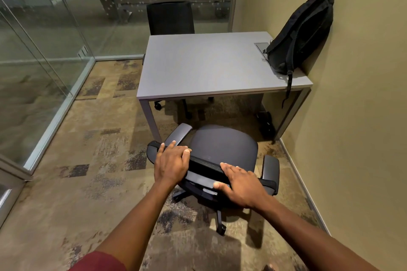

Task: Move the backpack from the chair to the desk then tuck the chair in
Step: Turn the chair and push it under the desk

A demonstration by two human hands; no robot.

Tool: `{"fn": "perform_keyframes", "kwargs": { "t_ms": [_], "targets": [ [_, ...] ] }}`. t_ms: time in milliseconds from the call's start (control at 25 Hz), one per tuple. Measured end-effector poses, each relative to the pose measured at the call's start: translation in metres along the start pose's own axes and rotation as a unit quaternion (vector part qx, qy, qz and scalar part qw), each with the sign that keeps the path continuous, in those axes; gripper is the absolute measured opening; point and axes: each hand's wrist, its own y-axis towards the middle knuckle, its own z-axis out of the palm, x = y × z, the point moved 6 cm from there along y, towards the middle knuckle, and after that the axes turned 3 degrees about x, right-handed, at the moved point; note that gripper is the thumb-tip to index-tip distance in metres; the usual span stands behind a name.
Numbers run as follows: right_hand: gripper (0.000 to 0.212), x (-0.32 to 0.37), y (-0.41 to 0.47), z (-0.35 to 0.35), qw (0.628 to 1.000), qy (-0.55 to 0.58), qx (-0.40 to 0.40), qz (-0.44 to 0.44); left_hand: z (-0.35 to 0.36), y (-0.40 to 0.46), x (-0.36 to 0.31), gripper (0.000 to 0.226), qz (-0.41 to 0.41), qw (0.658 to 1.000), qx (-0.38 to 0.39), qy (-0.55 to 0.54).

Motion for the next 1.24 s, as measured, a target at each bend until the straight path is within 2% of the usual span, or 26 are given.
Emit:
{"fn": "perform_keyframes", "kwargs": {
  "t_ms": [80,160,240,320,520,680,800,1240],
  "targets": [
    [0.099,-0.01,-0.005,-0.001,0.999,-0.009,-0.039,0.011,0.003,-0.003,-0.003,0.053,0.052,0.998,0.028,-0.005],
    [0.089,-0.019,-0.009,0.0,0.998,-0.01,-0.044,0.032,0.001,-0.003,0.004,0.053,0.1,0.993,0.055,0.014],
    [0.073,-0.028,-0.015,0.002,0.997,-0.006,-0.052,0.058,-0.005,0.0,0.012,0.054,0.116,0.991,0.063,0.039],
    [0.066,-0.038,-0.022,0.002,0.994,-0.003,-0.074,0.081,-0.009,0.003,0.009,0.055,0.113,0.991,0.061,0.048],
    [0.063,-0.057,-0.028,-0.009,0.989,-0.005,-0.116,0.092,-0.008,0.004,-0.011,0.05,0.107,0.993,0.026,0.038],
    [0.058,-0.068,-0.028,-0.021,0.985,-0.003,-0.15,0.086,-0.008,0.007,-0.024,0.053,0.092,0.995,0.013,0.033],
    [0.048,-0.079,-0.023,-0.031,0.983,-0.006,-0.162,0.083,-0.002,0.018,-0.033,0.053,0.089,0.995,0.021,0.036],
    [0.049,-0.158,0.009,-0.085,0.98,-0.024,-0.195,0.029,0.039,0.06,-0.088,0.047,0.058,0.996,0.032,0.064]
  ]
}}
